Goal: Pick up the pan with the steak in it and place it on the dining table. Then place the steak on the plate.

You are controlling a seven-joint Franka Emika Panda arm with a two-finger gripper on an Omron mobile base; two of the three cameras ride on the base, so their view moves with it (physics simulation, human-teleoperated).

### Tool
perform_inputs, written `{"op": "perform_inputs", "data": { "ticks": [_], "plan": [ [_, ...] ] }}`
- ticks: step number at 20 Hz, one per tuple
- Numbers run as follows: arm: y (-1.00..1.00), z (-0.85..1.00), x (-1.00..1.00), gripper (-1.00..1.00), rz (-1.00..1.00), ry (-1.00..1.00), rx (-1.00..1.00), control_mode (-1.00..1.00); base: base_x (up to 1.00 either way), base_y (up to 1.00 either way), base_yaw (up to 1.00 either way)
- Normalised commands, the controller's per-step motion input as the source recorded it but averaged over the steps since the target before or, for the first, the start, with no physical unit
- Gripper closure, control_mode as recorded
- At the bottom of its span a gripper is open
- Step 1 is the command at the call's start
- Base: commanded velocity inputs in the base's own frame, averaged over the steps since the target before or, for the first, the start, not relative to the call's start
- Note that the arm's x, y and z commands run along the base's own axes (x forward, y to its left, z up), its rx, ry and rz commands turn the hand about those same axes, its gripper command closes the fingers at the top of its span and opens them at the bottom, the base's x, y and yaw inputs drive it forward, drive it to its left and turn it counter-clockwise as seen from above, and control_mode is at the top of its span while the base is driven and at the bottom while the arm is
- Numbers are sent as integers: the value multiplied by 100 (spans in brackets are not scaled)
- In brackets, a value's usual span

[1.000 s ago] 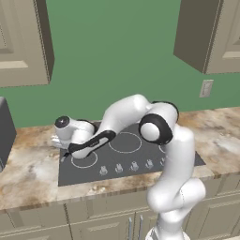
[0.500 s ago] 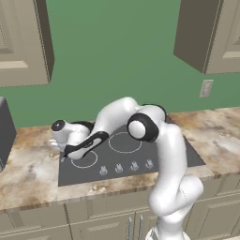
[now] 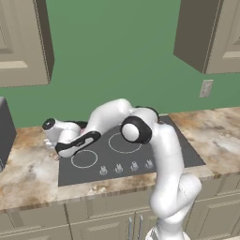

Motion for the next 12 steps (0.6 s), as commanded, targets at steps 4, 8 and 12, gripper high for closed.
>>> {"op": "perform_inputs", "data": {
  "ticks": [4, 8, 12],
  "plan": [
    [0, 35, 15, 100, -4, -2, 0, -100, 0, 0, 0],
    [-9, 58, 6, 100, -10, 0, 0, -100, 0, 0, 0],
    [-39, 61, -4, 100, -11, 0, 0, -100, 0, 0, 0]
  ]
}}
